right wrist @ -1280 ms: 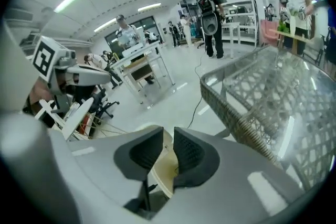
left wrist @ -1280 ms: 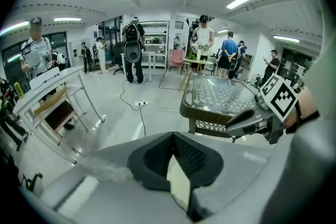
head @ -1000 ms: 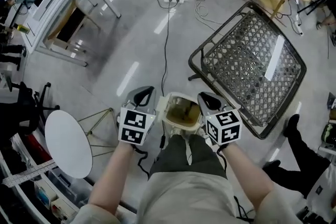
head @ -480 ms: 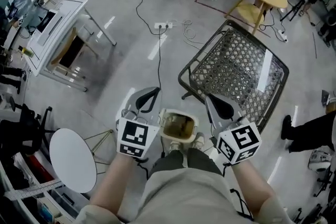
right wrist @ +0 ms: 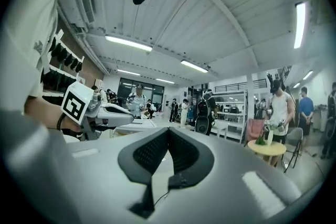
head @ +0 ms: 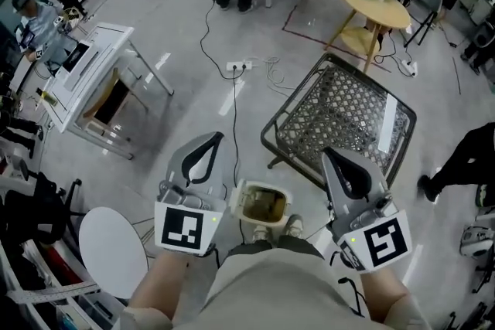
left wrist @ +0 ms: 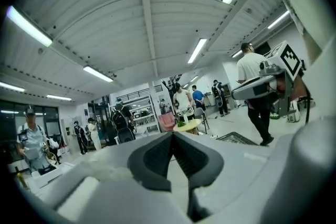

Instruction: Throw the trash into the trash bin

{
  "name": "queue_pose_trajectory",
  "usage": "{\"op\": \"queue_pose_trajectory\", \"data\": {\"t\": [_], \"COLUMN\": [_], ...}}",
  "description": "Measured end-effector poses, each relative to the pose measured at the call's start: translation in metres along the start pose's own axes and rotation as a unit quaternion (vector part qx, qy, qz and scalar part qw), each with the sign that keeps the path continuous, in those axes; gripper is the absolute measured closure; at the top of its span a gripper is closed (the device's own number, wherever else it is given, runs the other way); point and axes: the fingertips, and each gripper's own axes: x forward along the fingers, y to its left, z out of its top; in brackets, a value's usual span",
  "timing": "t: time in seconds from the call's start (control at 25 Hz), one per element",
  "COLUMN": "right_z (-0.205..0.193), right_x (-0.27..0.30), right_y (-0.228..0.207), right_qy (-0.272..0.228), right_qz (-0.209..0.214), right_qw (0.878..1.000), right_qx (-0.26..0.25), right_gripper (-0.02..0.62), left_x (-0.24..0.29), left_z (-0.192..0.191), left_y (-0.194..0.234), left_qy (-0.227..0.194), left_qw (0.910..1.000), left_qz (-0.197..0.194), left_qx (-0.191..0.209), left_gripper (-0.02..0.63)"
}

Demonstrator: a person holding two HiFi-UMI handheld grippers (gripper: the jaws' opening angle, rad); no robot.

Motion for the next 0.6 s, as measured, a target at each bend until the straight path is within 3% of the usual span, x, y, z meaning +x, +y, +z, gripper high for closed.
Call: {"op": "queue_pose_trajectory", "data": {"t": [0.28, 0.6], "right_z": [0.053, 0.072], "right_x": [-0.02, -0.024], "right_y": [-0.002, -0.002], "right_qy": [-0.05, -0.071], "right_qz": [-0.006, -0.013], "right_qw": [0.999, 0.997], "right_qx": [-0.018, -0.027], "right_gripper": [0.591, 0.591], "left_x": [-0.017, -0.019], "left_z": [0.034, 0.052], "left_y": [0.0, 0.003], "left_qy": [-0.029, -0.05], "left_qw": [0.9994, 0.9983], "left_qz": [0.003, -0.003], "left_qx": [0.021, 0.03], "left_gripper": [0.604, 0.604]}}
